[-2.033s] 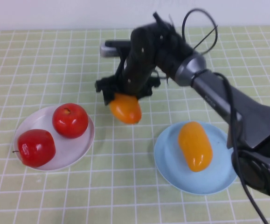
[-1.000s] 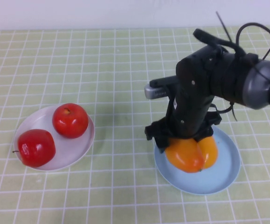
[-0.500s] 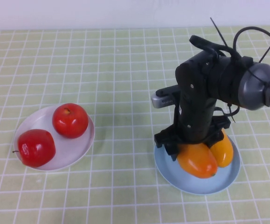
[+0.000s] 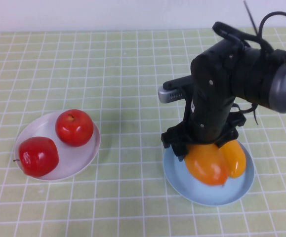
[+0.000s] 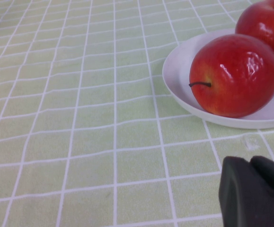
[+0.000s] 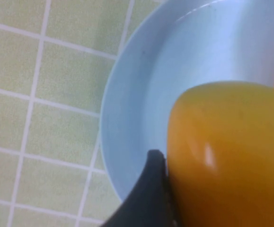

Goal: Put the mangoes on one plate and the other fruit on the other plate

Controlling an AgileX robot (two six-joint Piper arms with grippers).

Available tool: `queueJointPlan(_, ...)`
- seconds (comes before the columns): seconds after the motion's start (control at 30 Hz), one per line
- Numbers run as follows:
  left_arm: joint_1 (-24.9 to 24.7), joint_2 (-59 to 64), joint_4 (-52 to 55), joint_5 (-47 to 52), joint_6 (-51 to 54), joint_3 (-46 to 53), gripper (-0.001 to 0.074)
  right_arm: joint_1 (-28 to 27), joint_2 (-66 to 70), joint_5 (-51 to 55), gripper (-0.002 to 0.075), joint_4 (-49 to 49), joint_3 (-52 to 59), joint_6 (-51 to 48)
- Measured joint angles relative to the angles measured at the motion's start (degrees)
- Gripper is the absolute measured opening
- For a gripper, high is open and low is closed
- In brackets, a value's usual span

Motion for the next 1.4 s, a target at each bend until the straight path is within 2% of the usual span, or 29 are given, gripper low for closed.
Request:
queueJointPlan(0.27, 0.0, 0.0, 0.0, 0.0, 0.0, 0.0, 0.0004, 0.07, 2.29, 0.01, 0.0622, -0.29, 0.0, 0.0)
queueJointPlan(0.47, 0.0, 0.0, 0.0, 0.0, 0.0, 0.0, 0.0004, 2.56, -1.26, 1.43, 0.0604, -2.31, 0.0, 0.0)
queueJointPlan(0.53, 0.0, 0.0, 0.0, 0.0, 0.0, 0.0, 0.0004, 4.24, -4.85, 2.23, 0.0543, -2.42, 0.59, 0.0)
queueJointPlan(0.6, 0.0, 0.0, 0.0, 0.0, 0.0, 0.0, 0.0004, 6.2, -8.64, 3.01, 0.0449, -2.55, 1.6, 0.0)
queueJointPlan(0.73, 0.0, 0.0, 0.0, 0.0, 0.0, 0.0, 0.0004, 9.88, -15.95, 4.03, 0.0153, -2.02, 4.81, 0.0)
queueJointPlan(0.77, 0.0, 0.0, 0.0, 0.0, 0.0, 0.0, 0.0004, 10.46, -17.59, 4.17, 0.0096, -2.02, 5.86, -0.4)
queueJointPlan(0.83, 0.0, 0.0, 0.0, 0.0, 0.0, 0.0, 0.0004, 11.23, -20.64, 4.28, 0.0032, -2.02, 7.86, -0.86)
queueJointPlan(0.97, 0.0, 0.0, 0.0, 0.0, 0.0, 0.0, 0.0004, 12.47, -27.17, 4.41, -0.0006, -2.02, 13.46, -1.46)
queueJointPlan(1.17, 0.0, 0.0, 0.0, 0.0, 0.0, 0.0, 0.0004, 12.57, -39.4, 5.16, -0.0013, -1.94, 22.68, -4.11)
queueJointPlan(1.3, 0.0, 0.0, 0.0, 0.0, 0.0, 0.0, 0.0004, 12.57, -45.3, 5.48, -0.0015, -1.94, 24.02, -4.77)
queueJointPlan(1.4, 0.0, 0.0, 0.0, 0.0, 0.0, 0.0, 0.0004, 12.57, -48.92, 5.48, -0.0015, -2.05, 25.27, -9.31)
